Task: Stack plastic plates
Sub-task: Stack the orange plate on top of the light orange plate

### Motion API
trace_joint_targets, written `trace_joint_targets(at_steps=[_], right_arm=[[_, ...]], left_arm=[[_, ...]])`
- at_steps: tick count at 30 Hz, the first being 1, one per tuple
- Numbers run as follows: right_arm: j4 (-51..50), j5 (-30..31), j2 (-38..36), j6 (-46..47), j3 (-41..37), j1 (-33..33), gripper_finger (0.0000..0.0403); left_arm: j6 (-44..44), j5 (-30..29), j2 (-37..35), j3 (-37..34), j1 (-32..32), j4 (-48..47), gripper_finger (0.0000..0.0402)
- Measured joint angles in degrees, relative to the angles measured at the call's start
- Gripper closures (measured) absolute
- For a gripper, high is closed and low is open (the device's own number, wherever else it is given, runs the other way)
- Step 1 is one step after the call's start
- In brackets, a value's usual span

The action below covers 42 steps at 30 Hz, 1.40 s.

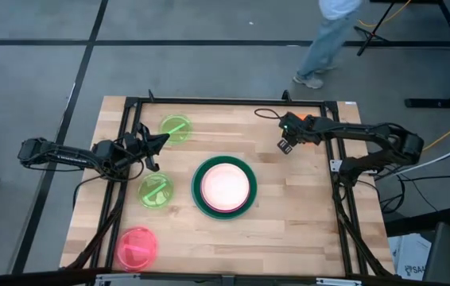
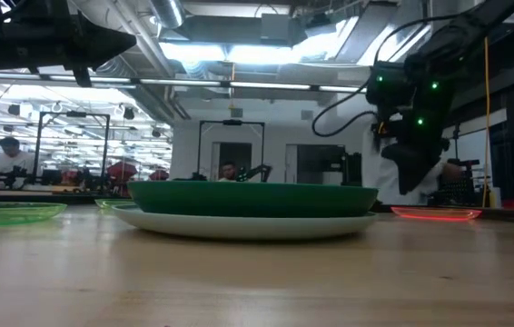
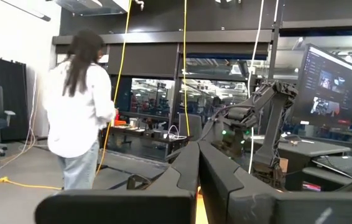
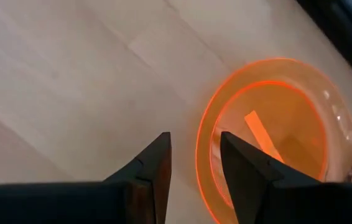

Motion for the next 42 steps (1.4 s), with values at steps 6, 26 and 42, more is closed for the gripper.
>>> trace_joint_targets(at_steps=[6,26,42], right_arm=[[0.5,-1.2,4.1,0.7,0.0,-0.7,0.0274],[4.0,9.4,13.7,-1.9,0.1,-0.6,0.0276],[5.1,7.9,13.8,-5.6,0.0,-1.5,0.0399]], left_arm=[[0.0,0.0,0.0,0.0,0.0,0.2,0.0398],[0.4,0.0,0.0,0.0,0.0,0.6,0.0398],[0.1,0.1,0.0,0.0,0.0,0.6,0.0398]])
